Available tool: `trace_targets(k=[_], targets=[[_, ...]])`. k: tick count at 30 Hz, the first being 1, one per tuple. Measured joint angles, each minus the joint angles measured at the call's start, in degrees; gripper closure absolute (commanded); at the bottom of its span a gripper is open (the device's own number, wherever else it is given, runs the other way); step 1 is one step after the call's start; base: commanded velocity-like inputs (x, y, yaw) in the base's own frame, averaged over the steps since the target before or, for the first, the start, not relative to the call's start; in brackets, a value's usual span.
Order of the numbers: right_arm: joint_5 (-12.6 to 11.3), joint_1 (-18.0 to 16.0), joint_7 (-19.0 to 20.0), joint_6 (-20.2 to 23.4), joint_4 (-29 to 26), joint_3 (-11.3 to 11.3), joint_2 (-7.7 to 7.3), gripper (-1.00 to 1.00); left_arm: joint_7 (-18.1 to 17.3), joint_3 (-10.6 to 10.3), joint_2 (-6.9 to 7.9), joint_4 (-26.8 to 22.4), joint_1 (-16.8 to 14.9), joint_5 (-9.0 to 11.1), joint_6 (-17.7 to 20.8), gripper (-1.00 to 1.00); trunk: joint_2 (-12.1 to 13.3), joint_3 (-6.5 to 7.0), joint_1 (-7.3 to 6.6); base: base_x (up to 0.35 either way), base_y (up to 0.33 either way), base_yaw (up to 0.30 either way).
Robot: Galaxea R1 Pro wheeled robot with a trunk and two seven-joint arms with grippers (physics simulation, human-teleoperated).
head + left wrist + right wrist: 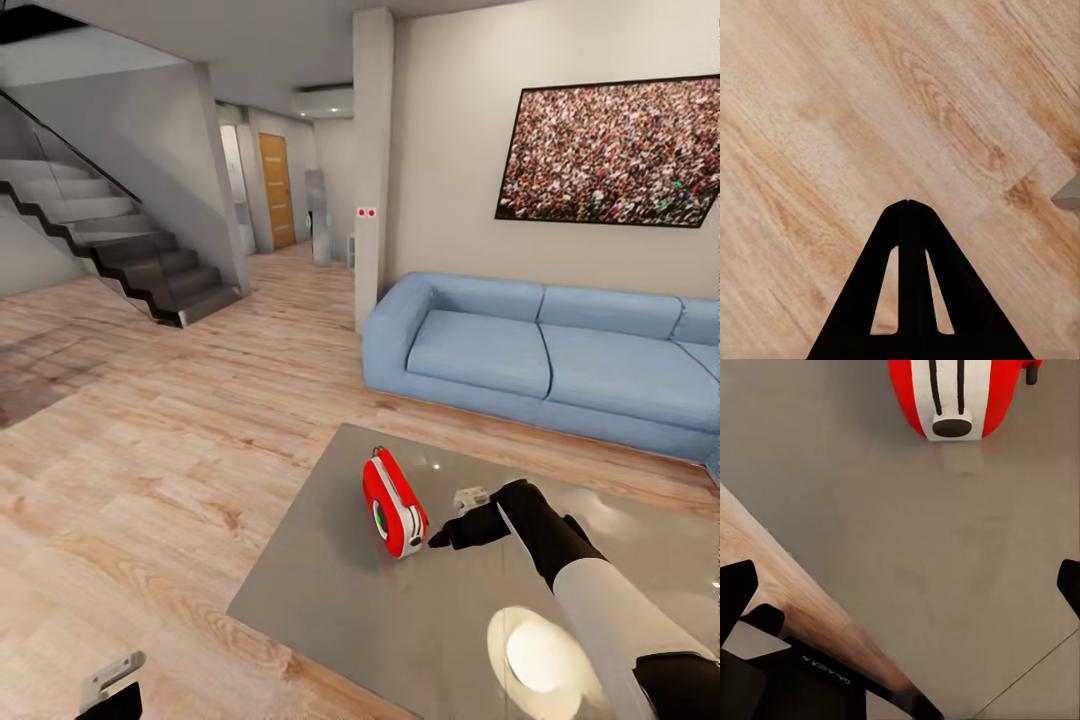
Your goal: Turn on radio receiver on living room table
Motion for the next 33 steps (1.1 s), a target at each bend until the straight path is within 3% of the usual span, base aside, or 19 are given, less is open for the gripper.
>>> trace_targets(k=[4,9,15,22,26,29,33], targets=[[0.11,0.1,-0.92,-2.08,1.91,0.01,1.09,-1.0,-0.02,-0.01,0.11,0.0,0.0,-0.06,0.0,1.0,1.6,0.72,-0.88,-0.015,0.0,0.0],[0.03,0.14,-5.54,-10.14,7.84,0.03,1.96,-1.0,-0.14,-0.08,0.13,0.07,0.0,-0.03,0.0,1.0,3.61,1.61,-1.98,-0.003,0.0,0.0],[-0.05,0.15,-11.49,-24.01,18.43,-0.03,2.9,-1.0,-0.17,-0.17,0.12,0.08,0.0,0.0,0.0,1.0,6.02,2.69,-3.29,0.0,0.0,0.0],[-0.05,0.22,-16.76,-33.86,30.42,-0.13,2.93,-1.0,-0.18,-0.25,-0.1,0.16,0.0,0.0,0.08,1.0,8.82,3.95,-4.83,0.0,0.0,0.0],[-0.06,0.55,-22.79,-42.51,37.88,-0.16,2.89,-1.0,-0.21,-0.38,-0.06,0.85,0.0,0.0,0.09,1.0,10.43,4.66,-5.71,0.0,0.0,0.0],[-0.06,1.98,-28.05,-47.73,39.57,-0.16,2.73,-1.0,-0.19,-1.37,0.07,1.26,0.0,0.01,0.09,1.0,11.63,5.2,-6.37,0.0,0.0,0.0],[-0.06,4.79,-30.36,-49.59,40.07,-0.17,2.43,-1.0,-0.18,-3.82,0.13,1.5,0.0,-0.04,0.04,1.0,13.23,5.92,-7.25,0.0,0.0,0.0]])
